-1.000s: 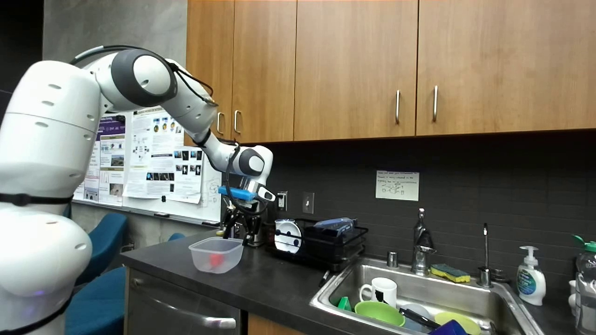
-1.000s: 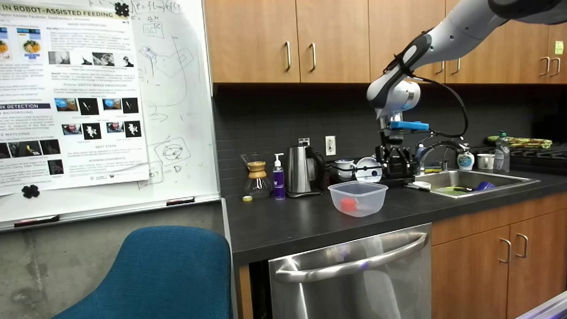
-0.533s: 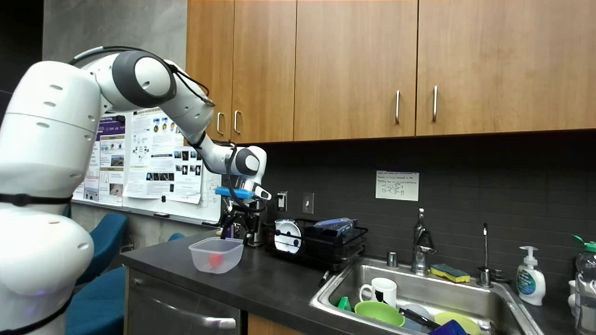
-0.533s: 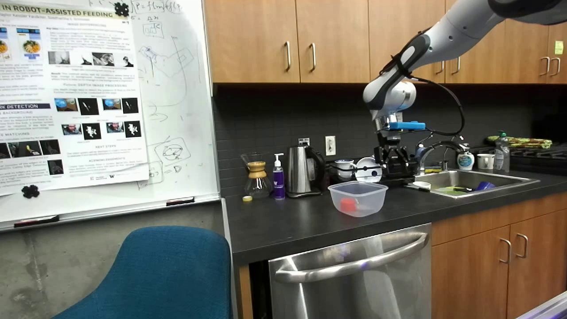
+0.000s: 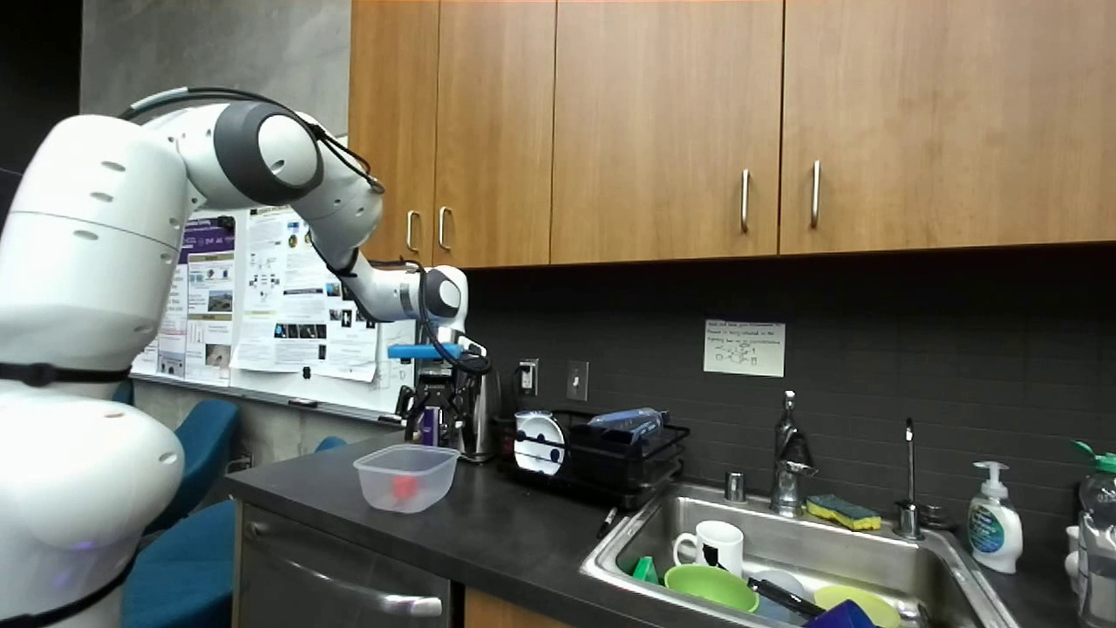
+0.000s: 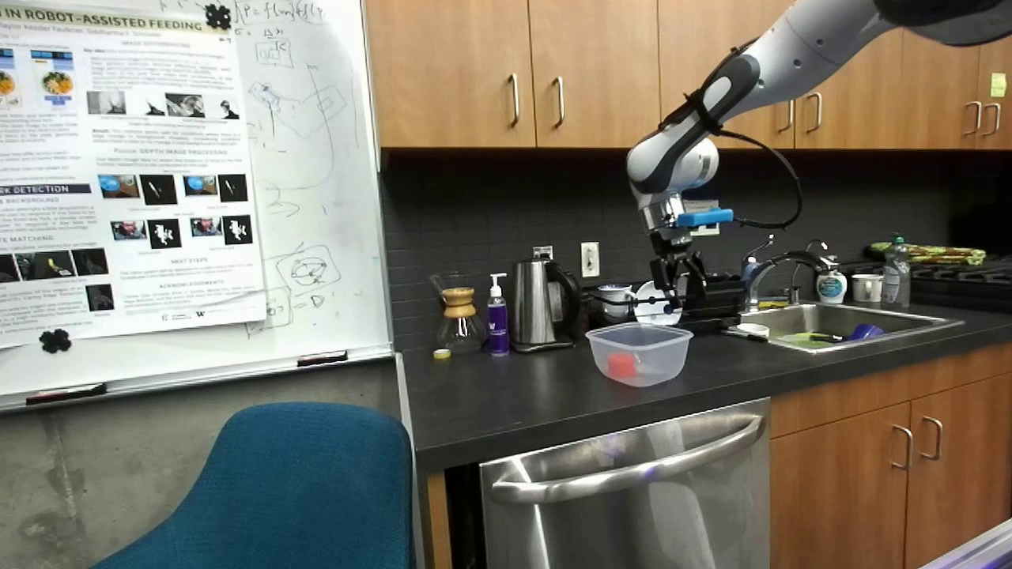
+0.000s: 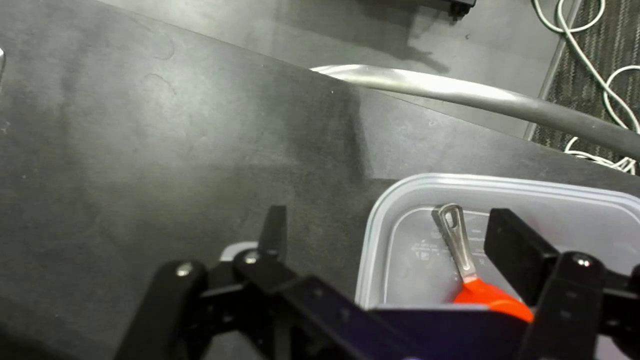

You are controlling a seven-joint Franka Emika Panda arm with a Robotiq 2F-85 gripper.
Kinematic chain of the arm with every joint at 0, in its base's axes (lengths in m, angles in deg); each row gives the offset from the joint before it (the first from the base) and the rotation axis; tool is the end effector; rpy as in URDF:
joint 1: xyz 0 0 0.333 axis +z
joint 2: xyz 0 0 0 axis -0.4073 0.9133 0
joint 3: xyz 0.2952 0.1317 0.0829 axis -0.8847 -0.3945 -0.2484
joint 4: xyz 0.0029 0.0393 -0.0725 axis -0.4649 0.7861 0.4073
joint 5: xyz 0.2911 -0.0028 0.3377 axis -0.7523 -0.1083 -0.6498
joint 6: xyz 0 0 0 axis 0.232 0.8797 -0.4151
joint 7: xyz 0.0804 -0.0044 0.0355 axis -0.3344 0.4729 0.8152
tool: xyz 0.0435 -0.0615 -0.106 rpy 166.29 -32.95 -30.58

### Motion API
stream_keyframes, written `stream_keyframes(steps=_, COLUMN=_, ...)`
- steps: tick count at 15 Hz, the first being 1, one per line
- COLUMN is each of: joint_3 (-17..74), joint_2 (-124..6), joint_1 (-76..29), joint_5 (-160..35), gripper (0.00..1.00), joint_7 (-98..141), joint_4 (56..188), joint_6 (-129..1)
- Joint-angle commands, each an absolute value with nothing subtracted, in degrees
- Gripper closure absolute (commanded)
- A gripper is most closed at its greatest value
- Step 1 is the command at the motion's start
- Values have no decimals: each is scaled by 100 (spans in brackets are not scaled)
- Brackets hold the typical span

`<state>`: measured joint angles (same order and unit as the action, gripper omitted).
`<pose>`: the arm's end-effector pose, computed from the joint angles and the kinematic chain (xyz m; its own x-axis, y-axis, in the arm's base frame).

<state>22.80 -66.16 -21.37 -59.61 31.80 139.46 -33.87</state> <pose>0.6098 0.0395 0.3583 0.9417 0.2109 -0.2622 0.2330 -0.9708 0.0561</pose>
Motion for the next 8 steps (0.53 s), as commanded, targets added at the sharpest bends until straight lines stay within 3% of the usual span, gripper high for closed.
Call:
stream_keyframes(steps=1, joint_3=2238, joint_2=-6585, joint_1=-2117, joint_5=-5882, gripper=0, joint_7=3233, joint_4=13837, joint_6=-3349)
stream_keyframes(steps=8, joint_3=2103, joint_2=-6249, joint_1=-1951, joint_5=-5823, gripper=0, joint_7=3084, joint_4=13356, joint_6=-2961)
